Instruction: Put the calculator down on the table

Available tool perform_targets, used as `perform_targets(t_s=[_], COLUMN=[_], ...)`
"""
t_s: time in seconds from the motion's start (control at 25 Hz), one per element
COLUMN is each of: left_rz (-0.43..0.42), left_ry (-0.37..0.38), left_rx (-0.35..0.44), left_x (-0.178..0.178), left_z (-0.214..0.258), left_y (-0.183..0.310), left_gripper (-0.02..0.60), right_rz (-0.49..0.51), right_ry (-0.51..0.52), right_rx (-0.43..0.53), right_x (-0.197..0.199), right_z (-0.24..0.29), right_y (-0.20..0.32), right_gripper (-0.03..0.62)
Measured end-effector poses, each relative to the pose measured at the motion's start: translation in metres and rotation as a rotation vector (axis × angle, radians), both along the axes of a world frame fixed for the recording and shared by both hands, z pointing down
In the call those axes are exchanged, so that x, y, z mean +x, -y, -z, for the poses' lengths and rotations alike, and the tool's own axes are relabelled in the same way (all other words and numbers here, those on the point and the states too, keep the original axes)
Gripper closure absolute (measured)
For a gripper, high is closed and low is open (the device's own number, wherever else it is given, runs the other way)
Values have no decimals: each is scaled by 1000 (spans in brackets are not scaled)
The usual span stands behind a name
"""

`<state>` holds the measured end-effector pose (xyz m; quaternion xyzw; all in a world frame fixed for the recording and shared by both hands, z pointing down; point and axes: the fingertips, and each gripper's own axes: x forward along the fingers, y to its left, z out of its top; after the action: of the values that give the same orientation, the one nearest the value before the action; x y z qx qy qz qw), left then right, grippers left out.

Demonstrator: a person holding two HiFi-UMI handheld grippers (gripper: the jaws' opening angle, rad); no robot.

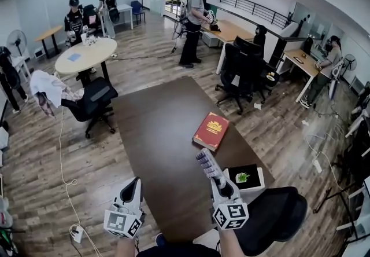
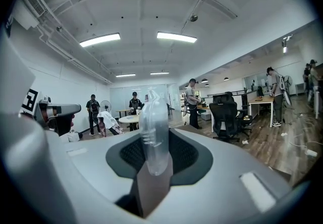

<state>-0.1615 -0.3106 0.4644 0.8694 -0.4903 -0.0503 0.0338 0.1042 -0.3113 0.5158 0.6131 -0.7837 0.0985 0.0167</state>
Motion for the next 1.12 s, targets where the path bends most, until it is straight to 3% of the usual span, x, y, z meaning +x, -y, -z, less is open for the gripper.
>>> perform_targets(t_s=[0.88,1.0,1.12], left_rz=[68,80,92], left_ry=[-8,-9,-16], left_rx=[2,10,10], left_x=[-13,-14,-15], left_z=[-3,-3,-5], left_y=[28,31,35], left_gripper=[586,586,586], right_rz=[22,24,22], right_ry=[232,306,446], right_rx=[-98,-117,-142], right_x=[4,5,8], right_z=[-39,-43,-50], right_y=[51,57,63], right_gripper=[476,476,476])
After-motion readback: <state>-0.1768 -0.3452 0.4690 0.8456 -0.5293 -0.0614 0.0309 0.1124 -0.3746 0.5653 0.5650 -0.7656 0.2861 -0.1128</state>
